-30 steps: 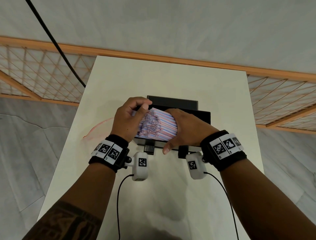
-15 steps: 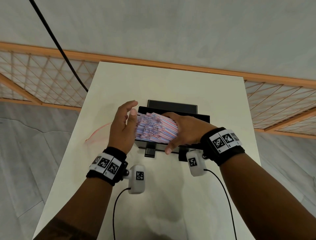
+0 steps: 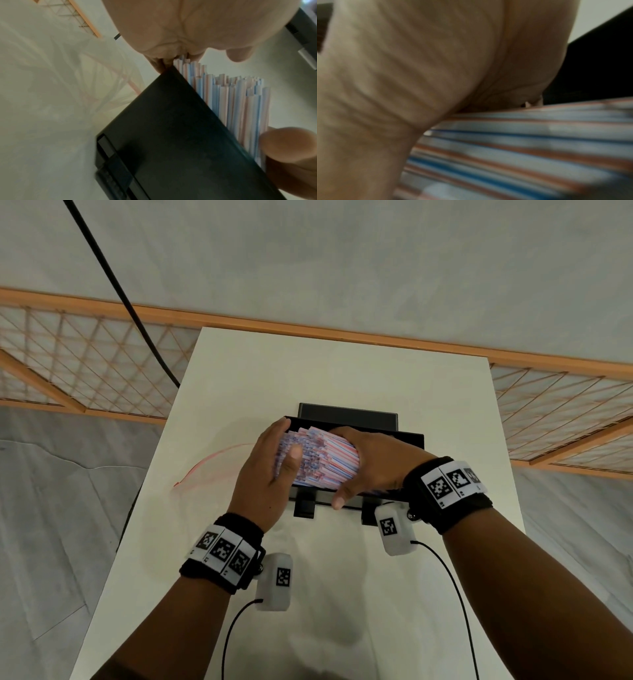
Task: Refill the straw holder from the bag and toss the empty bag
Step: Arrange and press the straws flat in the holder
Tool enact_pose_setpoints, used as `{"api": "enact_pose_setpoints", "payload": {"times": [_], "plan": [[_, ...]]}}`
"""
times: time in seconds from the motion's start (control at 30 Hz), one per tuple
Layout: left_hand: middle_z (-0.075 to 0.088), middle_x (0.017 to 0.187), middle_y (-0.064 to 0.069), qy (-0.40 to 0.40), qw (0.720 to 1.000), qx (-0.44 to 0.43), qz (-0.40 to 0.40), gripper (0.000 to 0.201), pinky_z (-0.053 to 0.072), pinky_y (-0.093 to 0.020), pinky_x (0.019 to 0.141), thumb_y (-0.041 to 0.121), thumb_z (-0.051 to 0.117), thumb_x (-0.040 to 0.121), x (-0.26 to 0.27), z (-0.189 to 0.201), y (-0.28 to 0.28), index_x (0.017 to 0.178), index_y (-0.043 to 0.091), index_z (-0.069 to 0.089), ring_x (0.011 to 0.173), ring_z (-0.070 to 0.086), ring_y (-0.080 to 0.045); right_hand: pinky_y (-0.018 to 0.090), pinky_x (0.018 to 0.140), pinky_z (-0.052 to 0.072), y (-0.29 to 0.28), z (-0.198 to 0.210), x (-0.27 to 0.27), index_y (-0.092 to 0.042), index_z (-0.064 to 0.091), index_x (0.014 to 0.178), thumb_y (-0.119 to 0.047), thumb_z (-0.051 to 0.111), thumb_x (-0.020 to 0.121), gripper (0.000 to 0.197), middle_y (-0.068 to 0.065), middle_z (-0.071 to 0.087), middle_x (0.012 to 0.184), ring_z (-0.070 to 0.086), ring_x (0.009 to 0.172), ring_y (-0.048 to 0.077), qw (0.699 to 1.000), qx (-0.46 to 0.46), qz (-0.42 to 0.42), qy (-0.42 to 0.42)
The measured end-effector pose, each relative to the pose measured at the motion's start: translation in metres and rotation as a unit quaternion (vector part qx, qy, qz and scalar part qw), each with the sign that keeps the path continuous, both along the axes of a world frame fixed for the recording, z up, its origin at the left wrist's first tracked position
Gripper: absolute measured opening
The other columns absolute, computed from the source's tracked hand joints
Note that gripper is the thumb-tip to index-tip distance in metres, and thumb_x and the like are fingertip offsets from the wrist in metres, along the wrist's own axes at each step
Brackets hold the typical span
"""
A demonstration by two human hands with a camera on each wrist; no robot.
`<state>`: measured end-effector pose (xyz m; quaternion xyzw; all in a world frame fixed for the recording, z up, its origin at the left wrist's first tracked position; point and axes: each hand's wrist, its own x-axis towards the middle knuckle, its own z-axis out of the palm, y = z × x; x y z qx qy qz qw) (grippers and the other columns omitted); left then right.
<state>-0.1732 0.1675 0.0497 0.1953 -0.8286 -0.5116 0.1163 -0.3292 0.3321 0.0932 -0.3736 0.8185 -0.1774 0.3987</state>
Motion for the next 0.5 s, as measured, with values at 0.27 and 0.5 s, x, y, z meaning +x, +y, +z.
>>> {"api": "enact_pose_setpoints", "payload": {"times": [0.27, 0.5], "plan": [[0.029, 0.164, 0.012, -0.022, 1.0, -0.001, -0.012, 0.079, 0.034, -0.037, 0.122, 0.067, 0.029, 0.091, -0.0047, 0.0016, -0.0021, 0.155, 0.022, 0.035, 0.149, 0.03, -0.003, 0.029, 0.095, 0.049, -0.0012, 0.0043, 0.0045, -0.035, 0.043, 0.143, -0.054, 0.097, 0.054, 0.105, -0.013, 0.065, 0.121, 0.061, 0.105, 0.005, 1.0, -0.031, 0.002, -0.001], [0.022, 0.166, 0.016, -0.041, 0.998, -0.03, -0.028, 0.074, 0.035, -0.027, 0.118, 0.067, 0.026, 0.093, -0.009, 0.0012, -0.001, 0.153, 0.026, 0.038, 0.145, 0.03, 0.003, 0.043, 0.1, 0.053, -0.0025, 0.0032, 0.0062, -0.037, 0.043, 0.141, -0.08, 0.082, 0.041, 0.115, -0.01, 0.06, 0.121, 0.061, 0.107, 0.013, 0.997, -0.014, 0.006, 0.075]]}}
